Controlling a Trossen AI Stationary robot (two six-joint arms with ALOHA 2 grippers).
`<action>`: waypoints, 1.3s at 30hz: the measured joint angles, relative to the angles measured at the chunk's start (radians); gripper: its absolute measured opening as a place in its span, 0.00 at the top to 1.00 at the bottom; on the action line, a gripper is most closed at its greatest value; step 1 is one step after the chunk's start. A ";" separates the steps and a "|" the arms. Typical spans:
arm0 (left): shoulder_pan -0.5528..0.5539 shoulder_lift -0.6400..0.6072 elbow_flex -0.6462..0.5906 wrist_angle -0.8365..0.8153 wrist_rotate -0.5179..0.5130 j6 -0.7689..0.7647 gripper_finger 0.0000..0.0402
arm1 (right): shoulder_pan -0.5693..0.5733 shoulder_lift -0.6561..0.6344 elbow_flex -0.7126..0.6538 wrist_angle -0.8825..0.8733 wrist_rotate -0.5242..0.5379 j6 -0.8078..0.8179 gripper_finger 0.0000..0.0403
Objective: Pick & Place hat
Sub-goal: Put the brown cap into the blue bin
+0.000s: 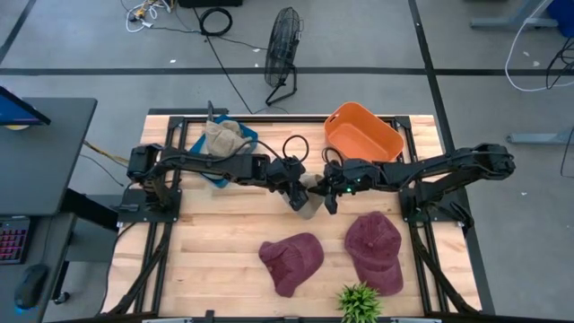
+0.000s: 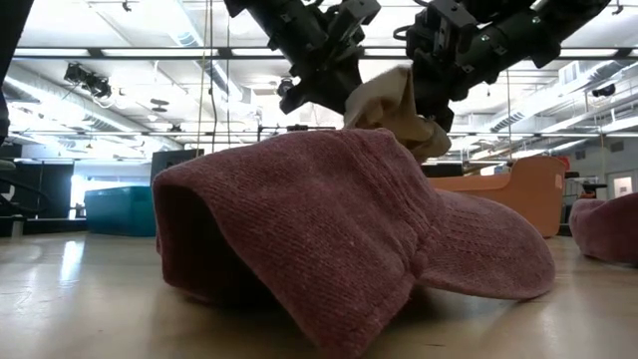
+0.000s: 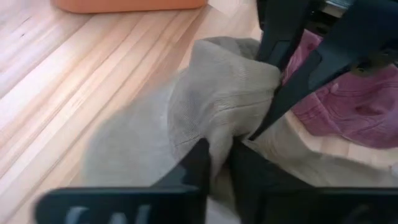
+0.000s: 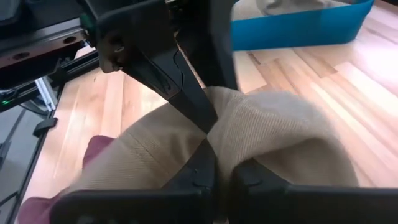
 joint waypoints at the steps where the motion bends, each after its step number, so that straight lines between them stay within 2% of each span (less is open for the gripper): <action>1: 0.000 0.000 0.000 0.001 0.001 0.000 0.93 | 0.000 0.000 0.000 0.000 0.001 0.000 0.97; 3: 0.000 0.000 0.000 0.000 0.001 -0.008 0.96 | 0.000 0.000 0.000 -0.005 0.003 0.000 0.95; 10: -0.003 0.003 -0.003 -0.020 -0.001 -0.012 0.95 | 0.000 -0.003 0.003 -0.016 0.041 0.032 0.82; 14: -0.002 0.003 -0.003 -0.056 -0.009 -0.087 0.96 | 0.000 -0.003 0.003 -0.017 0.048 0.052 0.74; 20: 0.002 -0.044 -0.003 -0.232 -0.097 -0.186 0.96 | 0.000 -0.027 0.003 -0.032 0.044 0.066 0.65; 26: 0.000 -0.175 -0.003 -0.387 -0.210 -0.295 0.96 | 0.000 -0.087 0.003 -0.084 0.044 0.081 0.63; 33: 0.009 -0.348 -0.001 -0.785 -0.446 -0.578 0.96 | 0.000 -0.120 0.003 -0.159 0.039 0.105 0.65; 39: 0.060 -0.371 -0.003 -1.158 -0.487 -0.931 0.95 | 0.000 -0.119 0.003 -0.178 0.039 0.104 0.65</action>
